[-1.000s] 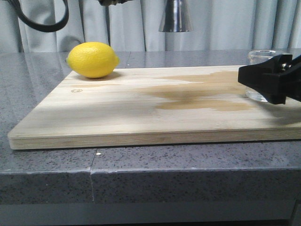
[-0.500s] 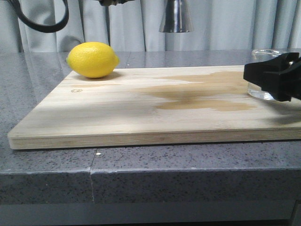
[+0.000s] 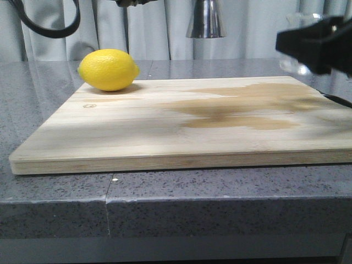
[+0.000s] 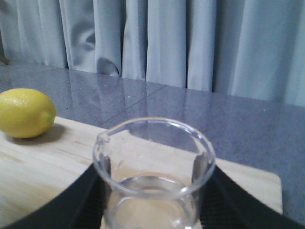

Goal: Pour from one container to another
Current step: 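Lift the beaker with the right gripper toward the raised jigger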

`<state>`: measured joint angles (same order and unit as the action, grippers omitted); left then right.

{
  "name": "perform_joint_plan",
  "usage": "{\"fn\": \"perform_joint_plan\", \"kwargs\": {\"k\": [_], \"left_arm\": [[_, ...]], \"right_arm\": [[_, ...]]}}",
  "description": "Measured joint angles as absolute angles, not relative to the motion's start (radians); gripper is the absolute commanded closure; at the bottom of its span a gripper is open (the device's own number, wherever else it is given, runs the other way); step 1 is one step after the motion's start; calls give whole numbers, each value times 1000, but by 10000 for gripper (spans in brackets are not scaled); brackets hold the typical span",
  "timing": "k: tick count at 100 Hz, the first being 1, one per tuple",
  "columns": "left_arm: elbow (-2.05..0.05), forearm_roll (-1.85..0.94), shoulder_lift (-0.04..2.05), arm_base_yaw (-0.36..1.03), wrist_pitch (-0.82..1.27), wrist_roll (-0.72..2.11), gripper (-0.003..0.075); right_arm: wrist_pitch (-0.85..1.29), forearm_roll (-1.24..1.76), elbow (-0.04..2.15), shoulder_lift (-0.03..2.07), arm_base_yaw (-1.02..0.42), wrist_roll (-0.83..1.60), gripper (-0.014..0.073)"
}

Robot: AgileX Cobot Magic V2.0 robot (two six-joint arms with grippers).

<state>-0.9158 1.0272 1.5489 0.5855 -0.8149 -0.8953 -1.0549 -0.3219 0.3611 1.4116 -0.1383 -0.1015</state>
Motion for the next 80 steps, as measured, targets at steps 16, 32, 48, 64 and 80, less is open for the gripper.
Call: {"fn": "perform_joint_plan", "kwargs": {"k": [16, 32, 48, 64, 80], "left_arm": [[-916, 1029, 1549, 585, -815, -895, 587], [-916, 1029, 1549, 585, -815, -895, 587], [-916, 1029, 1549, 585, -815, -895, 587], [-916, 1029, 1549, 585, -815, -895, 587], [-916, 1029, 1549, 585, -815, -896, 587]], "right_arm": [[-929, -400, 475, 1353, -138, -102, 339], [-813, -462, 594, 1306, -138, -102, 339], [-740, -546, 683, 1274, -138, -102, 339], [-714, -611, 739, 1254, -141, -102, 339], [-694, -662, 773, 1239, -173, -102, 339]]}}
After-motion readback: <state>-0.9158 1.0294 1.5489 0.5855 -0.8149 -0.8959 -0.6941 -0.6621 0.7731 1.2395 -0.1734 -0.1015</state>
